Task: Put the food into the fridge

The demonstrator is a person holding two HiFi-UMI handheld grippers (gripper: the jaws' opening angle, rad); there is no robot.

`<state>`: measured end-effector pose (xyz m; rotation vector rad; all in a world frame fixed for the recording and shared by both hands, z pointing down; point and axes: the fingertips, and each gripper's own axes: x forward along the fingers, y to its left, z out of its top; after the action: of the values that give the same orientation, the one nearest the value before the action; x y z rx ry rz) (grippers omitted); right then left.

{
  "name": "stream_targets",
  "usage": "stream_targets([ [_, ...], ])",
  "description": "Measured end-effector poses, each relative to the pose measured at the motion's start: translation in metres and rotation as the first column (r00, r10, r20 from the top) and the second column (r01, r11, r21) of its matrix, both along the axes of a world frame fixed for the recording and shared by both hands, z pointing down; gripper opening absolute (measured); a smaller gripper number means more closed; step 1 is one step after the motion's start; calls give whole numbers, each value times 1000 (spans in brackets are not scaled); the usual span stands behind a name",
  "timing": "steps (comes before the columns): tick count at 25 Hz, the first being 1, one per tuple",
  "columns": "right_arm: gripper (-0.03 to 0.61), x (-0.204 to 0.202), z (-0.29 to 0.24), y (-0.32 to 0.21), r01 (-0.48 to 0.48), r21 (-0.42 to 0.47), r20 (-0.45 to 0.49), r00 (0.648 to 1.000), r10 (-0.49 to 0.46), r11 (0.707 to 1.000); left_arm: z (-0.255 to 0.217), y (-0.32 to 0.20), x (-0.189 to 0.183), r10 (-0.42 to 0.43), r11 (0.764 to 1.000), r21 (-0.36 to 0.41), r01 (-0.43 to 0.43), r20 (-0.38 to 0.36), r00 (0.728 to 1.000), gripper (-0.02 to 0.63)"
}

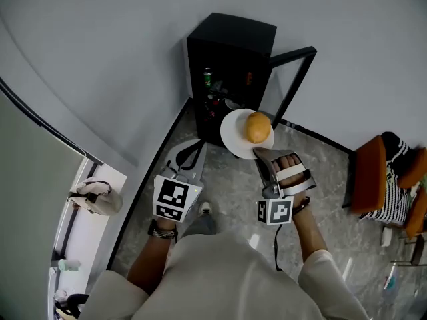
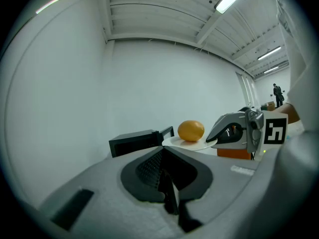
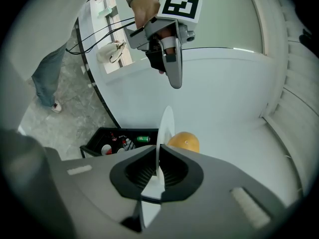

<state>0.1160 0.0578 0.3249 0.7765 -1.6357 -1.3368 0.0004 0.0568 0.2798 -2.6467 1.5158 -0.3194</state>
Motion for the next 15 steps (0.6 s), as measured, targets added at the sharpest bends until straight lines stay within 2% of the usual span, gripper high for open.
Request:
stream_targets([
  [6, 18, -23, 2, -60, -14, 3, 6, 1000, 14, 1000, -6, -61, -23, 4, 1000, 0, -4, -5, 1000, -2],
  [15, 18, -54, 9, -124, -19, -6, 9, 1000, 19, 1000, 0, -125, -54, -10, 1000, -22, 10, -14, 1000, -2],
])
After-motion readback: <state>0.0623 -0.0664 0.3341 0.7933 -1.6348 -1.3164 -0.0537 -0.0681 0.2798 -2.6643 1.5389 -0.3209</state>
